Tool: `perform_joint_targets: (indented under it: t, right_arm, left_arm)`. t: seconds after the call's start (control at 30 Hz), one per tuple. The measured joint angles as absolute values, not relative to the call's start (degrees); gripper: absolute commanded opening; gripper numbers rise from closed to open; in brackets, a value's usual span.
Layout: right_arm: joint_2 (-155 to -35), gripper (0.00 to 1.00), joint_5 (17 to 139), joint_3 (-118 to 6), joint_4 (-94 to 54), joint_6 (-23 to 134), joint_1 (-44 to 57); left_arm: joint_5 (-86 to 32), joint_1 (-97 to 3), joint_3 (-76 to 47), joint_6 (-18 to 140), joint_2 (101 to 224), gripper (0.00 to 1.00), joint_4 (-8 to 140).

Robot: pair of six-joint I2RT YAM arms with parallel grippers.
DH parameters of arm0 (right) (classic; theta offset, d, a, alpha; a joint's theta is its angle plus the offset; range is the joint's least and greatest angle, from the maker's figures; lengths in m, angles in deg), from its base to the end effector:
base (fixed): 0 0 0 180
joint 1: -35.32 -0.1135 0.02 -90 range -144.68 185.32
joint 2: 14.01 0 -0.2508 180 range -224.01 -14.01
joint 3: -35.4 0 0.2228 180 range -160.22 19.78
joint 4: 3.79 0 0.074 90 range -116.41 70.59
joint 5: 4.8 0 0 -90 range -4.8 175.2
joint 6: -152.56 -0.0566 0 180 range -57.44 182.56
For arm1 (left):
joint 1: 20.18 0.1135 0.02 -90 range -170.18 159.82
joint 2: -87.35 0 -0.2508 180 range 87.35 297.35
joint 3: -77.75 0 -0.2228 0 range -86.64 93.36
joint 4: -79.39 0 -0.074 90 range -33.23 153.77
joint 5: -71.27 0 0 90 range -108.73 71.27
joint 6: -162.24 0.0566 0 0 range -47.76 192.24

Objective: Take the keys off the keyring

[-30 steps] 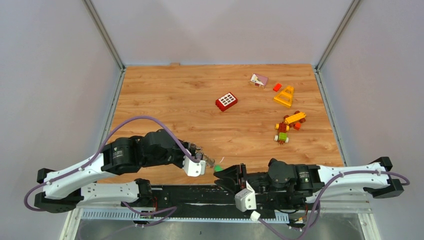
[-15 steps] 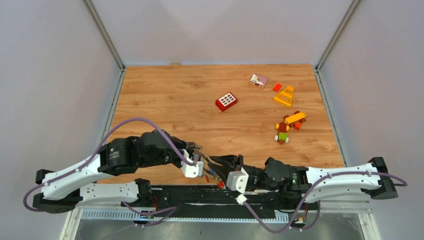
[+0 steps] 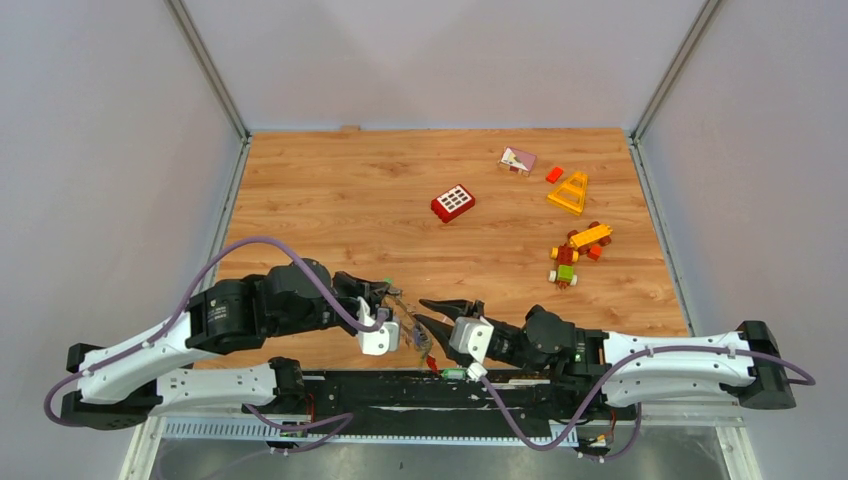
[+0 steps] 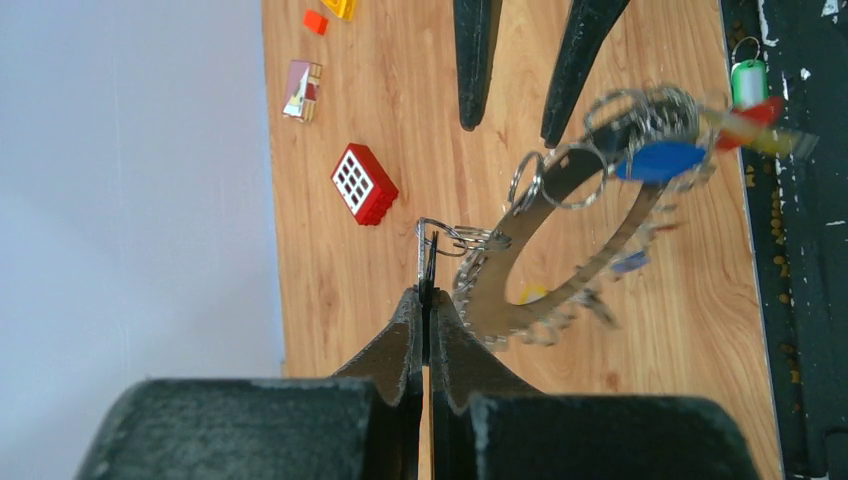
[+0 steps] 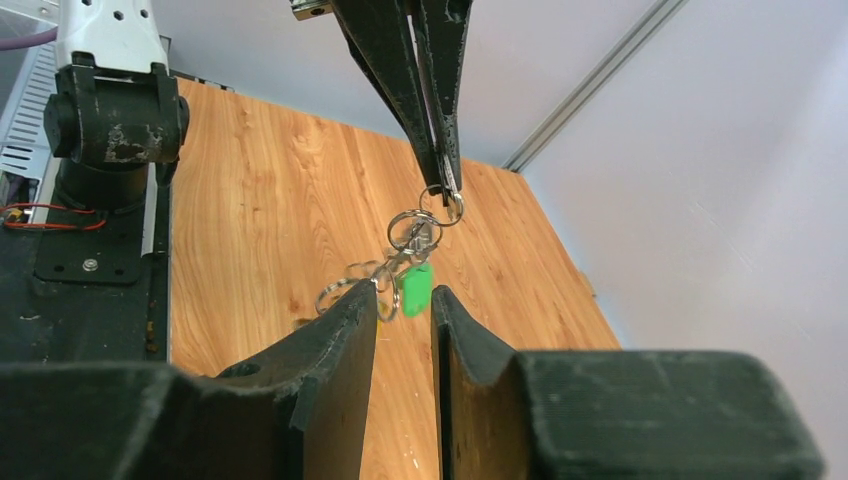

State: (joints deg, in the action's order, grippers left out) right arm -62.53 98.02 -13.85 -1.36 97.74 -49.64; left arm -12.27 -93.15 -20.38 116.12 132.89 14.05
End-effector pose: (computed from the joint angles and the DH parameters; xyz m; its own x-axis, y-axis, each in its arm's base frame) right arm 0.0306 0.2038 0.3114 0.5524 -0.1316 -0.8232 -0.7752 0.2820 -0.5653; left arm 0.0464 -0.1298 0.3613 0.5362 0.6012 -0.5925 0.7625 -0.0438 0.6455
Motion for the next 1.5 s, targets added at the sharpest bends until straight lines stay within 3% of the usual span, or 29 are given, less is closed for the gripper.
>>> perform_joint_targets:
  t: [1.5]
  right_arm:
    - [-68.3, 0.24, 100.6, -11.2, 11.5, 92.4, -48.6]
  left_arm:
    - [-11.8, -93.1, -21.8, 114.1, 133.3, 0.00, 16.5]
